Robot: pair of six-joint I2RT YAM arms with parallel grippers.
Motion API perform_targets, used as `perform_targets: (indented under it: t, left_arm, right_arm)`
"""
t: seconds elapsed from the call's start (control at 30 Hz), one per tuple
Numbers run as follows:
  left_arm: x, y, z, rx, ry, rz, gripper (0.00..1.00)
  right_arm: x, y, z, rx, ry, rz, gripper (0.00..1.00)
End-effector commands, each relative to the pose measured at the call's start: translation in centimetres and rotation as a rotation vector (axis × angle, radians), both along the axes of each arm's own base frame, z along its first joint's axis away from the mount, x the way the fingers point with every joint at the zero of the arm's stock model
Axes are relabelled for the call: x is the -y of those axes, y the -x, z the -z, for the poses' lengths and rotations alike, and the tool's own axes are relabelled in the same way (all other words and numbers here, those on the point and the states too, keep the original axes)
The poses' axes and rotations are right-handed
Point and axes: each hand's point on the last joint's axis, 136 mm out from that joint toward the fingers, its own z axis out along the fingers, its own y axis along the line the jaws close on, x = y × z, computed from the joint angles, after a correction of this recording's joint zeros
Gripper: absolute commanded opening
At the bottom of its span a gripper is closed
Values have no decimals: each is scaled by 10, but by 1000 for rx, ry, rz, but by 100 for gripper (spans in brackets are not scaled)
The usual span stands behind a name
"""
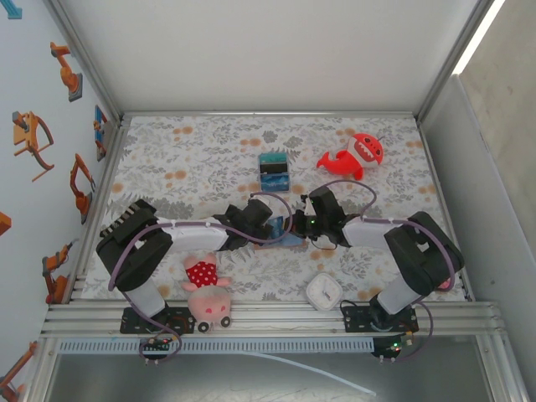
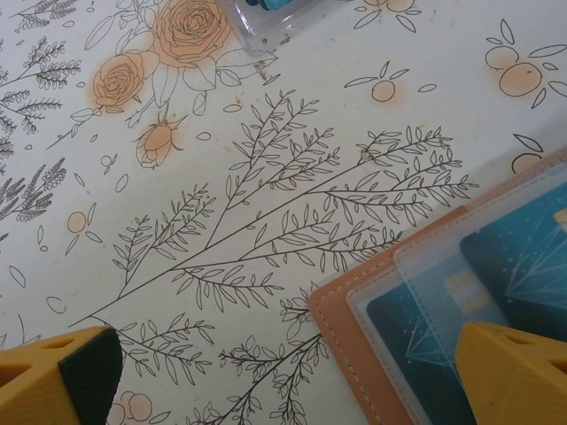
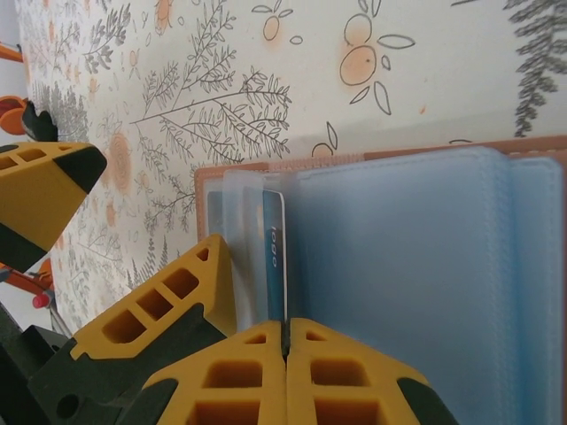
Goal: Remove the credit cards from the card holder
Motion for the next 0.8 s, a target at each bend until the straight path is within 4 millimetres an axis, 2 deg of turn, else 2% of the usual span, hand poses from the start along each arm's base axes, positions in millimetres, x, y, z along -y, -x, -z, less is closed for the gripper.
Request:
perform_targets:
  t: [0.0,0.07,0.37,0.57,0.77]
  left_arm:
    - [-7,4,8,-21,-56,-8,97]
    - [-8,4,9,-25,-60,-9,97]
    - [-7,5,13,-35,-68,-14,97]
    - [-7,6,14,-42,-62,-20,97]
    - [-8,6,9,-32,-54,-21,97]
  right_arm:
    - [6,-8,-11,44,33,12,0]
    - [4,-8,-14,47,24,8,1]
    - [-14,-7,-18,53,-92,-15,20]
    - [-20,-3,-10,45,-79,-35,20]
    - [-14,-3,-7,53,-26,-30,10]
